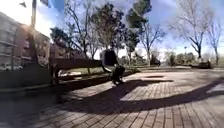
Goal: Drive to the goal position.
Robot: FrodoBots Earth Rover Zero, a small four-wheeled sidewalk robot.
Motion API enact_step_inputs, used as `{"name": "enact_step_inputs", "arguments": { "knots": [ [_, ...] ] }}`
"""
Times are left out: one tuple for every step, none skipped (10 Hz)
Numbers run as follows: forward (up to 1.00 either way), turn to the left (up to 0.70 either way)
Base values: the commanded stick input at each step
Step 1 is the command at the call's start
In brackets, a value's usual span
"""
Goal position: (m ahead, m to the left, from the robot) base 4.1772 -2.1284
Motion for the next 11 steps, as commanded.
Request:
{"name": "enact_step_inputs", "arguments": {
  "knots": [
    [0.70,-0.35],
    [0.70,-0.35],
    [0.70,-0.35],
    [0.70,-0.07],
    [0.70,-0.03],
    [0.70,0.00],
    [0.70,0.00],
    [0.70,0.00],
    [0.70,0.00],
    [0.70,0.00],
    [0.70,0.00]
  ]
}}
